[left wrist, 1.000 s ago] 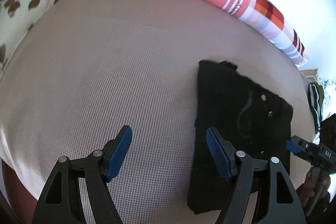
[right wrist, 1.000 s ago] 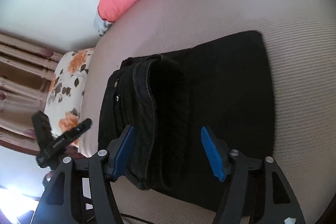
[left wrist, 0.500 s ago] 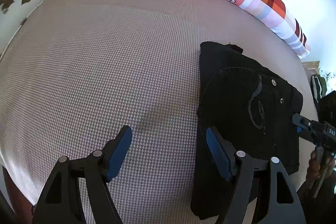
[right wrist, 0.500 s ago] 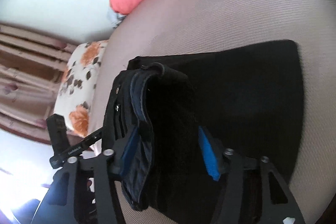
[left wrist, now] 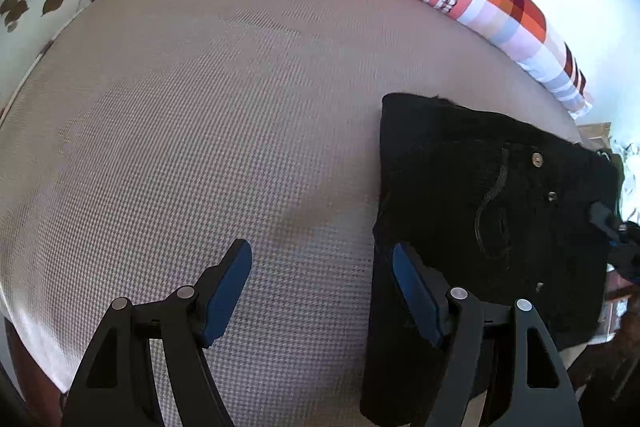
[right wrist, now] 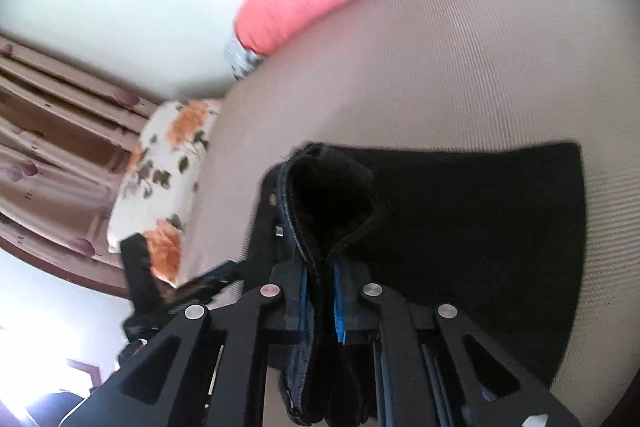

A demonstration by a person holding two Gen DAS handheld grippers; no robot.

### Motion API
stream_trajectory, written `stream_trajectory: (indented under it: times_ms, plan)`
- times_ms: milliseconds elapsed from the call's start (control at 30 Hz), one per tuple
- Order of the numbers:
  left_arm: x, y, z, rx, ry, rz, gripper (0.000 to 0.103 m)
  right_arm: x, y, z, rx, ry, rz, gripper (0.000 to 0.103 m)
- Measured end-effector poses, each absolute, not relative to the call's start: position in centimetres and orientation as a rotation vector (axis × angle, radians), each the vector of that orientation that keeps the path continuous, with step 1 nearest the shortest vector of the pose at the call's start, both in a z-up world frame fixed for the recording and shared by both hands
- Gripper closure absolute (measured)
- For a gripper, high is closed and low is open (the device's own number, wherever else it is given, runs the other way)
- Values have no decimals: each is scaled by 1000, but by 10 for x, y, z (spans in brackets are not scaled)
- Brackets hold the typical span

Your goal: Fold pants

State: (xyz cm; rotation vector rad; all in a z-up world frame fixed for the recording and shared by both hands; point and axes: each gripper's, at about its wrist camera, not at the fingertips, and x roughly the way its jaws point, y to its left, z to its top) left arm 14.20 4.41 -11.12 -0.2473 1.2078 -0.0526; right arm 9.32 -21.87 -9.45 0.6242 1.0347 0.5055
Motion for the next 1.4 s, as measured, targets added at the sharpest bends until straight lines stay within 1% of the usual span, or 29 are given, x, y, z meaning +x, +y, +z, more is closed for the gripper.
stream_trajectory:
  times_ms: [100,233,333,433,533,700,733,800,867,1033,1167,1400]
  plan:
    - [147,35,-102,-229,1184,-75,29,86,-226,-70,616,986,477,93]
    - [154,16,-93,-190,1163,-107,29,80,-254,-62,603,961,404,93]
    - [162,-1,-89,-142,1146,-129,29,81,-280,-85,634,990,320,93]
    - [168,-15,-92,-100,1146,-146,29,80,-301,-122,681,1049,230,94]
    - [172,-23,-100,-83,1168,-156,29,78,-308,-142,655,1057,177,93]
    - [178,-35,-125,-39,1206,-162,29,84,-301,-147,617,1066,164,88]
    - [178,-36,-126,-40,1199,-165,29,85,-300,-146,613,1070,162,88]
    - [178,-36,-125,-44,1199,-166,29,83,-301,-143,615,1080,148,82]
    - [177,-35,-123,-49,1205,-166,29,77,-299,-137,591,1092,130,81]
    - [163,-33,-118,-41,1207,-155,29,51,-291,-122,502,1108,102,81]
    - [146,-32,-117,-64,1222,-176,29,25,-289,-115,506,1118,116,82]
    - [119,-40,-116,-64,1232,-220,29,2,-282,-113,487,1124,126,92]
